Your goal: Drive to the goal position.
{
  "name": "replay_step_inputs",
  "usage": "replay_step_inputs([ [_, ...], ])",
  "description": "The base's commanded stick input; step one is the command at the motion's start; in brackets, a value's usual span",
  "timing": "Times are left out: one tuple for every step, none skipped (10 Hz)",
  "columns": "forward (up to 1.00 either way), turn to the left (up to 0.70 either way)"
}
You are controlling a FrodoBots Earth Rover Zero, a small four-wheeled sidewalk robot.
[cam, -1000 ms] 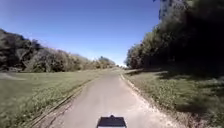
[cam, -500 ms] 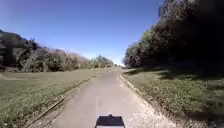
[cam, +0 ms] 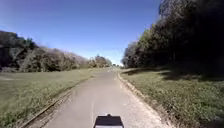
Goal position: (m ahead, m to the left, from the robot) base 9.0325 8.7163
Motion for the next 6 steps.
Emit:
replay_step_inputs([
  [0.5, 0.0],
  [0.5, 0.0],
  [0.5, 0.0],
  [0.5, 0.0],
  [0.5, 0.0],
  [0.5, 0.0],
])
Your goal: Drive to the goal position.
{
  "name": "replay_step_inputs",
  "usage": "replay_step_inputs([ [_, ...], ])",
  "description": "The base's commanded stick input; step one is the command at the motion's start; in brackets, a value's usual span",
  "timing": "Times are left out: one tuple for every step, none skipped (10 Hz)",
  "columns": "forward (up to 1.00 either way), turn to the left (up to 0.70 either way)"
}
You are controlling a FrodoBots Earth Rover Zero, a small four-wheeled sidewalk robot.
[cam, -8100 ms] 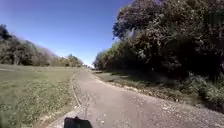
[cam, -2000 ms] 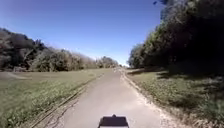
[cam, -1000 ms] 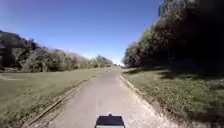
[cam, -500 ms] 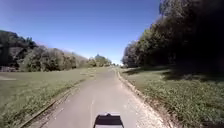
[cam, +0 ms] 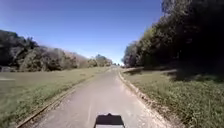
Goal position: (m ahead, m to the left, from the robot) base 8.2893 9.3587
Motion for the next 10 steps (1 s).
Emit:
replay_step_inputs([
  [0.5, 0.0],
  [0.5, 0.0],
  [0.5, 0.0],
  [0.5, 0.0],
  [0.5, 0.0],
  [0.5, 0.0],
  [0.5, 0.0],
  [0.5, 0.0],
  [0.5, 0.0],
  [0.5, 0.0],
])
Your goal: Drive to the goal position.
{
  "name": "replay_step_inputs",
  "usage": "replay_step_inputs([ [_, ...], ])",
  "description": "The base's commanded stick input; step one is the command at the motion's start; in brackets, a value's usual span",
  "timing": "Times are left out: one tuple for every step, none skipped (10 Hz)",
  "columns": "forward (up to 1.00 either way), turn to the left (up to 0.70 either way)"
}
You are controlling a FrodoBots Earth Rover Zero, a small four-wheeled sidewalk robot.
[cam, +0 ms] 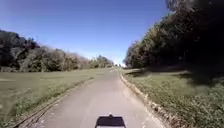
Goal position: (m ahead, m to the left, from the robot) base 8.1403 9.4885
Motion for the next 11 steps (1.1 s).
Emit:
replay_step_inputs([
  [0.5, 0.0],
  [0.5, 0.0],
  [0.5, 0.0],
  [0.5, 0.0],
  [0.5, 0.0],
  [0.5, 0.24],
  [0.5, 0.08],
  [0.5, 0.0],
  [0.5, 0.0],
  [0.5, 0.0],
  [0.5, 0.0],
])
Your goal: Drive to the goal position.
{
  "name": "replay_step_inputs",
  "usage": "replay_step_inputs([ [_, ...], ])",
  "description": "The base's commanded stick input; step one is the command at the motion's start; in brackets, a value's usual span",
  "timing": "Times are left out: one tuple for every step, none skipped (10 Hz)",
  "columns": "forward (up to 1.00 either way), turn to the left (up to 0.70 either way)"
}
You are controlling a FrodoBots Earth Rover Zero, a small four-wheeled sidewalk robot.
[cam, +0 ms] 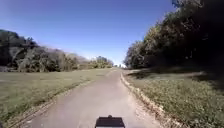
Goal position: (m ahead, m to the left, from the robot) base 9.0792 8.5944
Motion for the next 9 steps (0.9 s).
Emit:
replay_step_inputs([
  [0.5, 0.0],
  [0.5, 0.0],
  [0.5, 0.0],
  [0.5, 0.0],
  [0.5, 0.0],
  [0.5, 0.05],
  [0.5, 0.21],
  [0.5, 0.16],
  [0.5, 0.0],
])
